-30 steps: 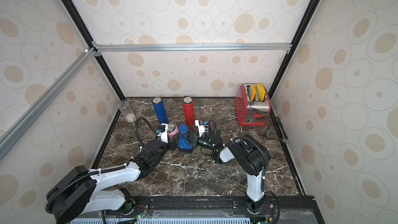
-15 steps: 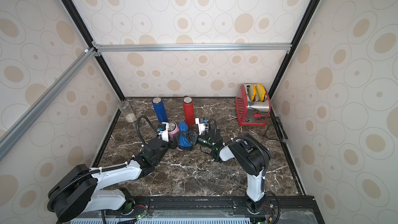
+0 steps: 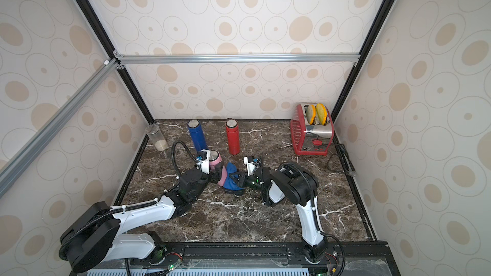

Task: Wipe the surface of the thermos
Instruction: Wipe the dirt from the surface of the thermos.

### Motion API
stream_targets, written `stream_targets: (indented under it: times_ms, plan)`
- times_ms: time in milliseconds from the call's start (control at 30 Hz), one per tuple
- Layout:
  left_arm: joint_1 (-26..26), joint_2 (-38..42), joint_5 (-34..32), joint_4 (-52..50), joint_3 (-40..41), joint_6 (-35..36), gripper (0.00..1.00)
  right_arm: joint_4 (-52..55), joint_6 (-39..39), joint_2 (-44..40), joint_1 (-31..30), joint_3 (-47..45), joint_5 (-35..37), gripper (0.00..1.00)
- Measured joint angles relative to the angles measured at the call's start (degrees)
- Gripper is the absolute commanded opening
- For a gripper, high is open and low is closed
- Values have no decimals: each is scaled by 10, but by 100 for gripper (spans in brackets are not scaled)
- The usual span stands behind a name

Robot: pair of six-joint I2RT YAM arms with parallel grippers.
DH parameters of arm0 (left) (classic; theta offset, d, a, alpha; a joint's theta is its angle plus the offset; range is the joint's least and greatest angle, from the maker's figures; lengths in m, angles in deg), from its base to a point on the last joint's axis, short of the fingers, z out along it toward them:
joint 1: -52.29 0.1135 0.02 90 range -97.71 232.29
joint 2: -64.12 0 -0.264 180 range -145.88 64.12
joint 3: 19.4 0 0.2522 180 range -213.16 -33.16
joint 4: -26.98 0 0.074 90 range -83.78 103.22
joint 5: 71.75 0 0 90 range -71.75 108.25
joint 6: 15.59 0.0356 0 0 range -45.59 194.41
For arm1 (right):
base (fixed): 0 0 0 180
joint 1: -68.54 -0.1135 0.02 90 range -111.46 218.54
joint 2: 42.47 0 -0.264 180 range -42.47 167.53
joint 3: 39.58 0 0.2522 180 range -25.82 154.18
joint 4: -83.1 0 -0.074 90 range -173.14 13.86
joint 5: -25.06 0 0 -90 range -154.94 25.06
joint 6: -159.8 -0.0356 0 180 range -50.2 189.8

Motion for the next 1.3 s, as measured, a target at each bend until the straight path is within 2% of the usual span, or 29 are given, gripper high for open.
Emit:
stream_targets:
  times_ms: [333,467,700,867,1000,1133,1300]
  plan:
    - [-2,0,10,2,0,-3,0,59,17,-154,0,16,-26,0]
    - [-1,2,15,7,0,-5,0,114,38,-180,0,22,-25,0]
    - [1,4,37,-5,0,13,0,129,57,-169,2,23,-23,0]
    - [1,15,74,-23,0,55,0,98,52,-108,9,12,-9,0]
    - [-1,27,99,-54,-7,73,0,113,48,-73,9,-6,-7,0]
    - [-5,36,107,-122,-38,68,0,169,70,-90,5,-20,-7,0]
    - [-7,39,111,-195,-84,45,0,362,161,-218,-1,-15,9,0]
